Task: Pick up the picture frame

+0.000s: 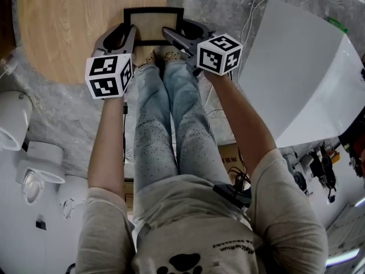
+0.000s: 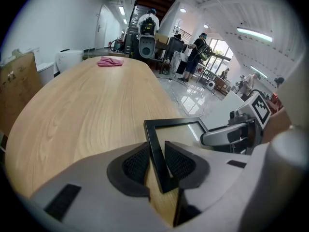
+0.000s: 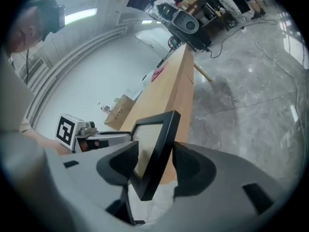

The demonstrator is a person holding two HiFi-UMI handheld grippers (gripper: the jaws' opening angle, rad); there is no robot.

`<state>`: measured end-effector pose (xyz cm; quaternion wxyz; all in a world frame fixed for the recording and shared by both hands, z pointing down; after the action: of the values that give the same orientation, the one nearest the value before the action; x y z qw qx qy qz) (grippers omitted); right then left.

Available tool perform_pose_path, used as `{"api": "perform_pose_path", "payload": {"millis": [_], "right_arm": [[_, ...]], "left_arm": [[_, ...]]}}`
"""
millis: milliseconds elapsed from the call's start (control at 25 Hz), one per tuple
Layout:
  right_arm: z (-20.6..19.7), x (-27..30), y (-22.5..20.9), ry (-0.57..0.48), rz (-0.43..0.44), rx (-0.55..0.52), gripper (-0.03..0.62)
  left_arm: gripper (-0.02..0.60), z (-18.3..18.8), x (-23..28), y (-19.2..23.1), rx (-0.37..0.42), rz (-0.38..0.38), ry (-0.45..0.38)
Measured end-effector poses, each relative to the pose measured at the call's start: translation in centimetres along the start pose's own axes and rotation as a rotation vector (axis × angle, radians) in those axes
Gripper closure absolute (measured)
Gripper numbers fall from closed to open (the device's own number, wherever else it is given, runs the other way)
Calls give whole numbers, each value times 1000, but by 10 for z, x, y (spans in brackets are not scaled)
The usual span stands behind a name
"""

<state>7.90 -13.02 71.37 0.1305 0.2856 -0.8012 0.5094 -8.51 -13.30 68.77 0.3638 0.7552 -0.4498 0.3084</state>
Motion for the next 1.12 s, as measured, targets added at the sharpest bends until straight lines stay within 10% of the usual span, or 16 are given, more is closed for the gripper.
{"api": "perform_pose_path", "payload": {"millis": [440, 1120], "right_arm": [[-1, 12, 2, -11, 149, 132, 367], [6, -10, 38, -93, 145, 278, 577]], "left_arm": [[476, 2, 4, -12, 17, -59, -10], [476, 2, -7, -17, -26, -74, -11]]}}
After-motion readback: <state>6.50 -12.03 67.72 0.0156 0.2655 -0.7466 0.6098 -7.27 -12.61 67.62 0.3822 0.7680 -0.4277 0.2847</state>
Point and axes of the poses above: the fingertips, and each gripper's own axes: x forward along the fingers, y to its left, z out of its top, the point moved 5 cm from there along -x, backward along the fingers
